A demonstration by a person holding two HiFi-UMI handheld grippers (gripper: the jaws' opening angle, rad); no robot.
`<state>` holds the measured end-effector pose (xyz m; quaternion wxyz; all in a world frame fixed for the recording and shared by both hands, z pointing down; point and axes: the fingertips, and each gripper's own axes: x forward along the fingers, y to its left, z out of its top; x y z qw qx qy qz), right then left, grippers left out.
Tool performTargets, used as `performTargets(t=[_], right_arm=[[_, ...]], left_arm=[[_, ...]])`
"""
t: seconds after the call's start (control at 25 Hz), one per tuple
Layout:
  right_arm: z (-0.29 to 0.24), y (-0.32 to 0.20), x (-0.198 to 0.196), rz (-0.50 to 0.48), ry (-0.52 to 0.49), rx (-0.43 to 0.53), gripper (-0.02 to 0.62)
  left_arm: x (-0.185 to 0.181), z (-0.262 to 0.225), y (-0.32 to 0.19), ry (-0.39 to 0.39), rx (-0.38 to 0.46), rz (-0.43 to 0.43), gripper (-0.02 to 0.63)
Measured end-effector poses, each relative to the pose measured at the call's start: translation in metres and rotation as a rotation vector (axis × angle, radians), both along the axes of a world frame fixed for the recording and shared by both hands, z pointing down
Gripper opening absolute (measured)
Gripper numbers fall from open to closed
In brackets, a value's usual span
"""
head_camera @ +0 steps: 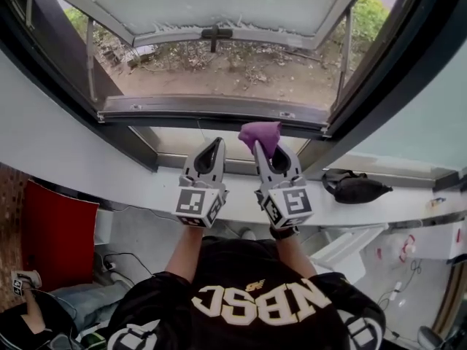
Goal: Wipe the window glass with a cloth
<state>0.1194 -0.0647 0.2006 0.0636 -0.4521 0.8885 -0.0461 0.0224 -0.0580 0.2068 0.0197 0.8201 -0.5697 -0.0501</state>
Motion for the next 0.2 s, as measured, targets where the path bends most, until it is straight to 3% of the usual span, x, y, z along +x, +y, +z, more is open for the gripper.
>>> performTargets(t=[0.2], right_arm=[[0.026, 0.01, 0.008, -0.046, 0.027, -0.031, 0.097]], left_arm=[[0.014, 0.024, 0.008, 0.06, -0.051, -0.012, 0.023]])
